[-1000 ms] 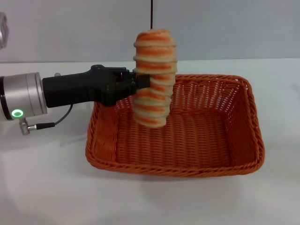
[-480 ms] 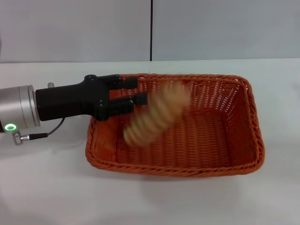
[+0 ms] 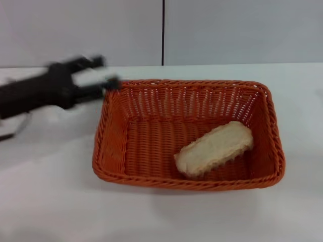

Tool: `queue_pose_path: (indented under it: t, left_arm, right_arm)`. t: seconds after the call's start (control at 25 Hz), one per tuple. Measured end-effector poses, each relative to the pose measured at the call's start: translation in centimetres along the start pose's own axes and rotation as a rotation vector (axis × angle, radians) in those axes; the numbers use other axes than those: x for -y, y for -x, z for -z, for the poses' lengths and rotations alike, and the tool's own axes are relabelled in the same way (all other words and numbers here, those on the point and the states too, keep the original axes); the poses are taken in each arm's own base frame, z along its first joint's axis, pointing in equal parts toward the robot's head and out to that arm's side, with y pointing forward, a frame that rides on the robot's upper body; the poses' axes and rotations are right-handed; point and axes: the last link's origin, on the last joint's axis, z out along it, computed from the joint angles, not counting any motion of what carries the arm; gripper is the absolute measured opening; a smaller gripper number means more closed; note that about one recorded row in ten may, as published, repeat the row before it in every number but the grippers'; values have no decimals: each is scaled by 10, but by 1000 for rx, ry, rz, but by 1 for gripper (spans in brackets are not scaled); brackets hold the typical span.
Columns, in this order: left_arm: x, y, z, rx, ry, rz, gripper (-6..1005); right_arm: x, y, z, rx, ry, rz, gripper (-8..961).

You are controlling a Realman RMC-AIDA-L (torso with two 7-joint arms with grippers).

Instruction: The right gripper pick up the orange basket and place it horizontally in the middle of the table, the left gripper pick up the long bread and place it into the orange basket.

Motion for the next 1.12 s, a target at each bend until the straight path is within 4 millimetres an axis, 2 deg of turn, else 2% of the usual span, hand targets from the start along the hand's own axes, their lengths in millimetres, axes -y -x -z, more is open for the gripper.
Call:
queue_pose_path:
  t: [0.12,0.4,0.52,0.64,0.8,1.12]
  left_arm:
    - [4,0,28,-85,-92,-30,832]
    - [-4,26,84,-290,-312,-82,830]
    - [-8,37,108,-348,-432,-129,829]
    - [-14,51,124,-382,-541,-164,829]
    - [-21,69,135,-420,-664,-199,828]
    - [-24,91,127,-381,-739,-206,827]
  right_arm:
    - [-1,-2,0,4,1,21,668]
    - [4,-22,2,39,-78,124,668]
    - [12,-34,12,83,-179,188,668]
    - [20,-51,21,104,-307,272,668]
    - [26,-66,29,126,-437,310,668]
    - [30,-80,40,176,-591,307,668]
